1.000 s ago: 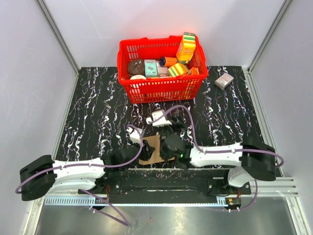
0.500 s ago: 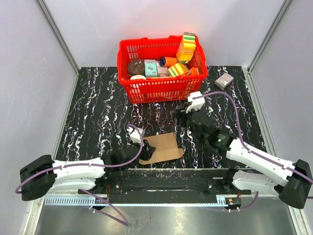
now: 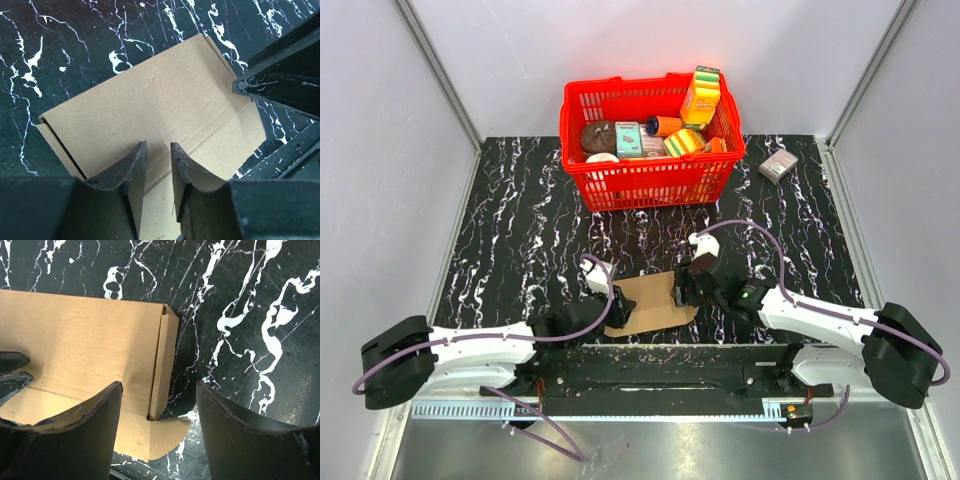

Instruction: Fold the paper box

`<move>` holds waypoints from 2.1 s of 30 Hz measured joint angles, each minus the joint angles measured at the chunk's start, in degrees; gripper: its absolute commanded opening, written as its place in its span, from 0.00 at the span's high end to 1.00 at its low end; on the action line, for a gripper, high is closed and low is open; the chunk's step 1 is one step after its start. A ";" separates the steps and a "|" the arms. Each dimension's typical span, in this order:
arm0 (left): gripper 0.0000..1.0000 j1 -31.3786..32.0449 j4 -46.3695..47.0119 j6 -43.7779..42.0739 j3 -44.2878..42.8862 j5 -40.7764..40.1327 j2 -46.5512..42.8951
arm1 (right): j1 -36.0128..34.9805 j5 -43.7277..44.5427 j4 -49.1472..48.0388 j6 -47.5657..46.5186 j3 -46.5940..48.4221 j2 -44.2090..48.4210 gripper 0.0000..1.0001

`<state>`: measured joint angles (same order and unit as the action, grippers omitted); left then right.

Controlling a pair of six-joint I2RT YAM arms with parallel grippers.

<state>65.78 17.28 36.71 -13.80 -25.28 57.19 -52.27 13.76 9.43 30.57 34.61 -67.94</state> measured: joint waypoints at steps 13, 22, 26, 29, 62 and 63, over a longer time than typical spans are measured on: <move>0.67 0.00 0.83 0.04 0.44 -0.02 0.63 | 0.07 -1.25 -1.53 2.10 -1.33 -0.98 0.33; 0.53 0.00 -5.49 -1.01 -0.63 -0.55 -7.69 | 0.07 -0.07 -1.51 1.22 -1.33 -0.17 0.30; 0.46 0.00 -8.74 -0.94 -1.64 -1.97 -13.60 | 0.11 0.76 -0.46 -0.66 -1.03 -0.70 0.27; 0.43 0.00 -11.91 0.42 -1.40 -3.69 -17.94 | 0.11 1.25 0.09 -2.21 0.07 -2.58 0.26; 0.40 0.00 -19.63 14.82 3.98 -5.66 -14.60 | 0.11 0.07 -6.19 -3.76 0.59 -6.49 0.28; 0.41 -0.02 -18.32 14.78 3.98 -5.68 -13.62 | 0.11 0.07 -6.62 -3.69 0.46 -6.49 0.28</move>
<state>65.76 -1.04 51.48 -9.82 -30.96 43.57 -52.16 13.82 2.81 26.87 35.07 -74.43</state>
